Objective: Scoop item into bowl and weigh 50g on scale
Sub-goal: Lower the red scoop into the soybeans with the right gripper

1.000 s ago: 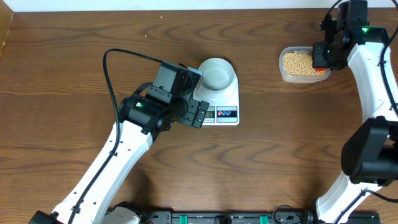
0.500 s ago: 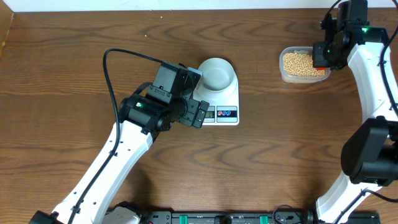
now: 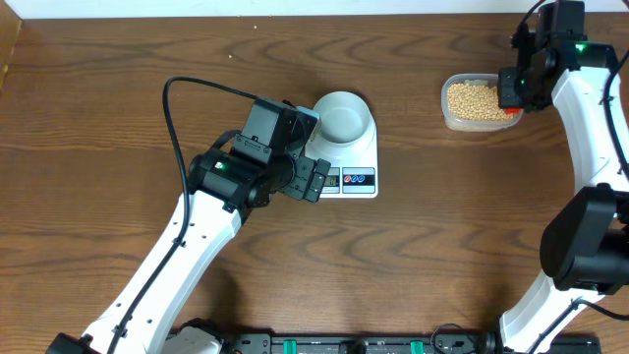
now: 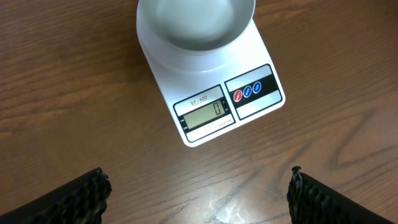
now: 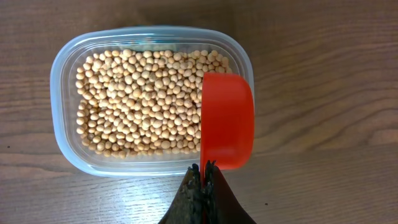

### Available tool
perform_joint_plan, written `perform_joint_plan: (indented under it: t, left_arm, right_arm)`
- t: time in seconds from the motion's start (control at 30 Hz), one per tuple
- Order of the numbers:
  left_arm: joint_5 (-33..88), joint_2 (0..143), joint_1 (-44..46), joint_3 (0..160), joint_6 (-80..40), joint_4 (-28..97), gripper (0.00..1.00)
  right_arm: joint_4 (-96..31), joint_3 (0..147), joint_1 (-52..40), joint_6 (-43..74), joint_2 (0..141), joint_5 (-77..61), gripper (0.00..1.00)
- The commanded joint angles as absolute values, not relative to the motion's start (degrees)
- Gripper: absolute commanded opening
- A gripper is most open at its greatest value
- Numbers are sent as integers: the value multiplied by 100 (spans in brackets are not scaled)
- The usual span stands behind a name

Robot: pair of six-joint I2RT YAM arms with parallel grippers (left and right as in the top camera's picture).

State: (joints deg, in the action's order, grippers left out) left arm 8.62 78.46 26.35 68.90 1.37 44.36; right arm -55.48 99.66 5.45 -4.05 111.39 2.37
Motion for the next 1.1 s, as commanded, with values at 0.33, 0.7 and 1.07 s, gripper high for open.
perform_joint_plan:
  t: [0.33, 0.7, 1.07]
  left_arm:
    - [810, 7861, 2606, 6847, 141, 4434, 93]
    - [810, 7861, 2606, 6847, 141, 4434, 93]
    - [810, 7861, 2606, 6847, 141, 4434, 93]
  right_arm:
    - [-5509, 9937, 683, -480, 11170, 51, 1]
    - [-5478, 9640, 823, -471, 11170, -379, 1]
    - [-4978, 9214, 851, -130, 11172, -1232, 1]
